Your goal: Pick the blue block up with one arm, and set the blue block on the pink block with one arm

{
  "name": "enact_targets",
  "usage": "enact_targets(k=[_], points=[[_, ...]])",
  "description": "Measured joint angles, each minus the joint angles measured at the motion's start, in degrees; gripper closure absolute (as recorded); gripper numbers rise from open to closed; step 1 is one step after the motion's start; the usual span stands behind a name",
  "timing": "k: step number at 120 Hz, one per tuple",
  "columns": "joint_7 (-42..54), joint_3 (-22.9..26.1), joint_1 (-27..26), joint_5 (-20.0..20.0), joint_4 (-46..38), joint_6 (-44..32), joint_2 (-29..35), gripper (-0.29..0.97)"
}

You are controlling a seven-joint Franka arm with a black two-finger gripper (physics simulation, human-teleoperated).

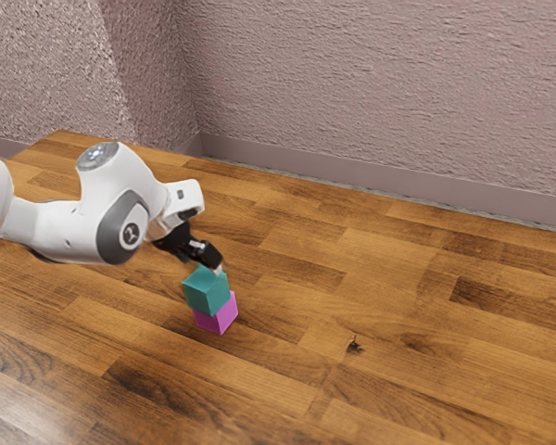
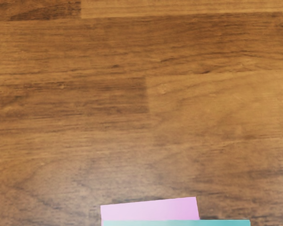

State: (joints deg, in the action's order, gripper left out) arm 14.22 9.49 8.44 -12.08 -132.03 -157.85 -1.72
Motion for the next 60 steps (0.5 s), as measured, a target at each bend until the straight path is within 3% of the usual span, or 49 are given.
enact_targets(k=[14, 22, 35, 43, 60], points=[[-0.35, -0.62, -0.31, 2.29, 11.92, 10.57, 1.0, 0.04], [-1.81, -8.55, -8.07, 2.86, 20.82, 22.06, 2.4, 0.03], [-3.76, -18.89, -17.09, 3.32, 25.79, 37.44, 6.08, 0.02], [-4.78, -22.59, -16.64, 3.54, 27.94, 45.24, 6.72, 0.01], [-6.6, -25.56, -15.07, 4.12, 29.5, 55.19, 6.21, 0.01]])
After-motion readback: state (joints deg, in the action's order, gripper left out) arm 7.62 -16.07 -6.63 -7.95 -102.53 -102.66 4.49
